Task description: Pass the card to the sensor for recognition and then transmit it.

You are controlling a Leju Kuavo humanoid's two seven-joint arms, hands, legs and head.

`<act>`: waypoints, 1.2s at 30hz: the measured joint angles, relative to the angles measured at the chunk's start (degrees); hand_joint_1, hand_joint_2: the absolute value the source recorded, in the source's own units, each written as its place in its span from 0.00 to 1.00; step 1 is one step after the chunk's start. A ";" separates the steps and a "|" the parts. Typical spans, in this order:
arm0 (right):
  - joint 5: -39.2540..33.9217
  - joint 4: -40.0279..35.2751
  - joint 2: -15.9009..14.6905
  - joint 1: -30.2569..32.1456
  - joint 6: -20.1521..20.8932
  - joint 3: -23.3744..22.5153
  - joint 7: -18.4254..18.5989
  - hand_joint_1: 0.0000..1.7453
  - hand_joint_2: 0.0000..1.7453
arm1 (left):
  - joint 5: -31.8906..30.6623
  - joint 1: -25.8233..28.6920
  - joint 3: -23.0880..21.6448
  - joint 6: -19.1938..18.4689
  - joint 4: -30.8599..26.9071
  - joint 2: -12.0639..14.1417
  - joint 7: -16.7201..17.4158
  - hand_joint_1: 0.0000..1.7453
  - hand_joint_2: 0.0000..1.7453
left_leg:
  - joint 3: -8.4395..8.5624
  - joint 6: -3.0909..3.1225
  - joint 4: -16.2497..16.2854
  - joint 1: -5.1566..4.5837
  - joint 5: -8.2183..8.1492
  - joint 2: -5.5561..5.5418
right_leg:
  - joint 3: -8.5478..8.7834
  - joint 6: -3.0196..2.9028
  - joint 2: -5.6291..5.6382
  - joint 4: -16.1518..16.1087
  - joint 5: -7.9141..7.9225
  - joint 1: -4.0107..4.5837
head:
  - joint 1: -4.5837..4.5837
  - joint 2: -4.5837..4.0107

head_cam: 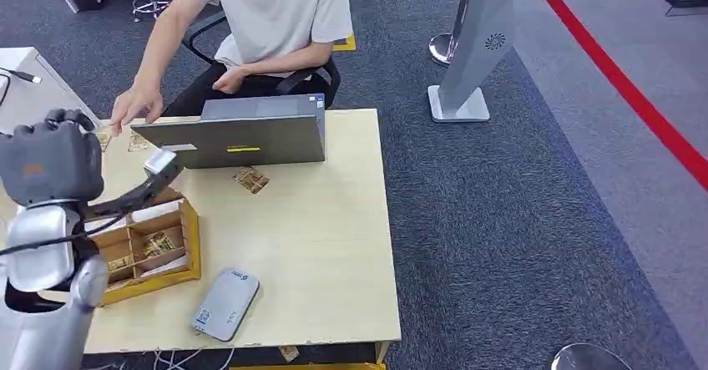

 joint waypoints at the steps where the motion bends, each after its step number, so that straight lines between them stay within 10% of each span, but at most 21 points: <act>1: 0.63 0.00 0.00 -0.01 0.26 0.45 -0.02 0.00 1.00 | 0.00 -2.63 -1.21 -0.04 1.13 1.09 1.30 1.00 1.00 | 0.00 -0.03 0.00 0.01 0.02 0.00 | 0.00 -0.01 0.00 0.01 0.01 0.00 | 0.02 0.00; 9: 3.49 0.07 0.00 -0.01 1.13 3.41 -0.30 0.00 1.00 | 0.00 -18.04 -9.70 1.27 10.64 9.12 4.15 1.00 1.00 | 0.00 -0.04 -0.01 0.01 0.02 0.07 | -0.03 -0.02 0.10 0.04 0.01 0.01 | 0.00 0.00; 20: 4.26 0.31 0.00 0.02 1.44 4.87 0.46 0.00 1.00 | 0.00 -22.48 -12.04 1.18 15.65 11.09 4.39 1.00 1.00 | -0.02 -0.04 -0.01 0.00 0.02 0.06 | -0.03 -0.02 0.08 0.04 0.00 0.00 | 0.00 0.00; 21: 4.26 0.31 0.00 0.01 1.44 4.89 0.46 0.00 1.00 | 0.00 -22.54 -12.06 1.22 15.91 11.05 4.23 0.00 1.00 | -0.02 -0.04 -0.01 0.00 0.02 0.06 | -0.03 -0.02 0.08 0.04 0.00 0.00 | 0.00 0.00; 36: 3.76 0.31 0.00 0.02 1.53 4.87 0.53 0.00 1.00 | 0.00 -22.80 -12.04 1.12 16.61 10.52 2.88 0.00 1.00 | -0.02 -0.04 -0.01 0.00 0.02 0.06 | -0.03 -0.02 0.08 0.04 0.01 0.00 | 0.00 0.00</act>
